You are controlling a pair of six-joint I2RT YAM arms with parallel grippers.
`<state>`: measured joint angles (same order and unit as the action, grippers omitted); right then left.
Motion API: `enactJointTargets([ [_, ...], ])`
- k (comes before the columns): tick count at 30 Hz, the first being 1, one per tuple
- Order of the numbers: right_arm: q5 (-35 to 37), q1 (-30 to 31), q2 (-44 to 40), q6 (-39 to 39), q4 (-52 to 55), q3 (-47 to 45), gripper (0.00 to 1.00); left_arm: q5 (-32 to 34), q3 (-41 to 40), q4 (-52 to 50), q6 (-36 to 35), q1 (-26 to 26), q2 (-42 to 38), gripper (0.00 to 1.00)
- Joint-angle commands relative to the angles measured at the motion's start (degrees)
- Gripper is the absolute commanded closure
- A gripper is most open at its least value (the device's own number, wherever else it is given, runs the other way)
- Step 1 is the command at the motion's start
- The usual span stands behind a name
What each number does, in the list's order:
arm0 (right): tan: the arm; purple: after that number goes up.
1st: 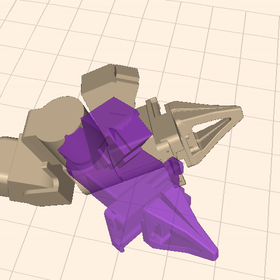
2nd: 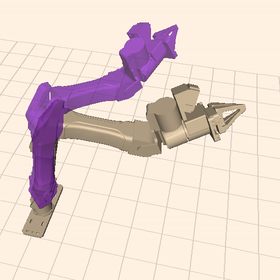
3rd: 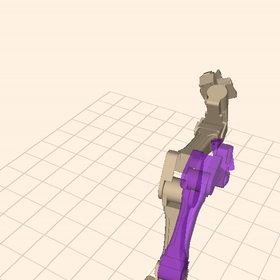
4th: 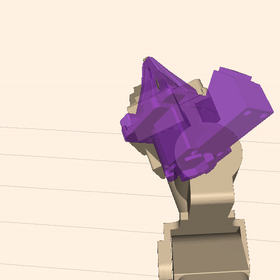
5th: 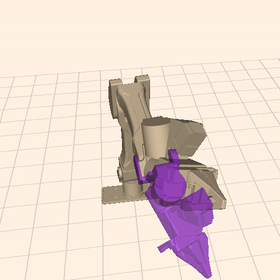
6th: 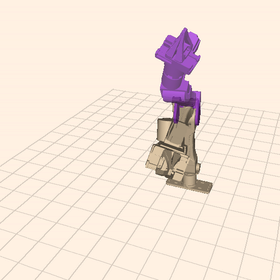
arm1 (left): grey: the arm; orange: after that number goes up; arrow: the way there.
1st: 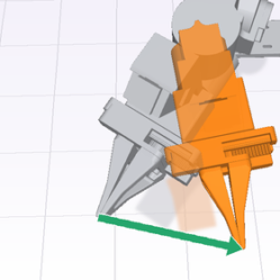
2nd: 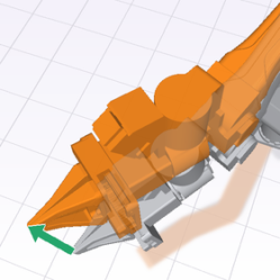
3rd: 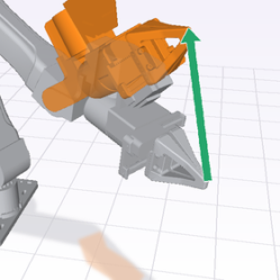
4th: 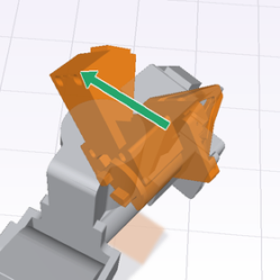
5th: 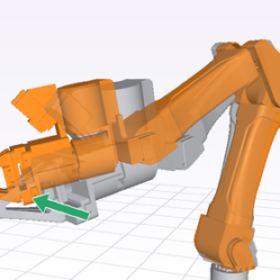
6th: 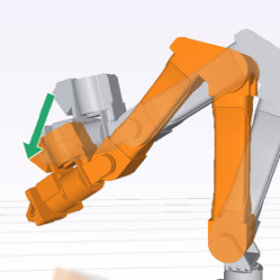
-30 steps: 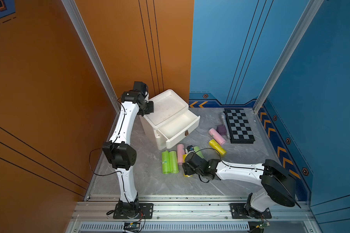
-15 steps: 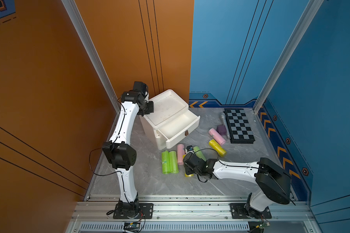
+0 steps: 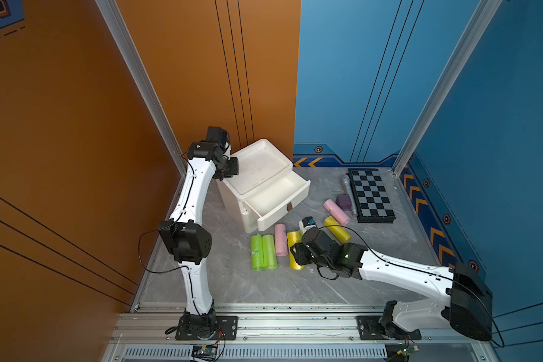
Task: Sort the rolls of trash bags by color and place them into the drawer
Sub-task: Pick up the roll of trash bags from the center of the board, then place the roll of trash bags in the drawer.
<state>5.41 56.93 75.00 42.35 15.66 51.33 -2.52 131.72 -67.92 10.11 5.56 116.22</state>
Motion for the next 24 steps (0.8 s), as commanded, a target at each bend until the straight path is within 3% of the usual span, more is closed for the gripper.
enactJointTargets([
  [1, -7.58, -2.30, -4.70, 4.43, 1.93, 2.94, 0.54, -1.23, -1.86, -5.64, -0.26, -0.33, 1.29, 1.00],
  [6, -15.66, -10.40, -9.76, 13.97, -4.31, 4.84, 0.56, -0.91, -1.96, -5.61, 0.09, -0.30, 1.46, 1.00],
  [11, -19.67, -19.19, -6.49, 27.03, -20.38, 6.31, 0.62, -1.65, -1.15, -5.59, 0.75, 0.13, 1.99, 1.00],
  [17, -14.19, -19.22, 3.54, 28.41, -23.10, 17.06, 0.58, -2.16, 0.02, -5.58, 1.01, 0.59, 2.16, 1.00],
  [24, -10.91, -19.06, 13.13, 36.73, -26.29, 22.56, 0.58, -2.38, 0.13, -5.60, 0.69, 0.31, 2.49, 1.00],
])
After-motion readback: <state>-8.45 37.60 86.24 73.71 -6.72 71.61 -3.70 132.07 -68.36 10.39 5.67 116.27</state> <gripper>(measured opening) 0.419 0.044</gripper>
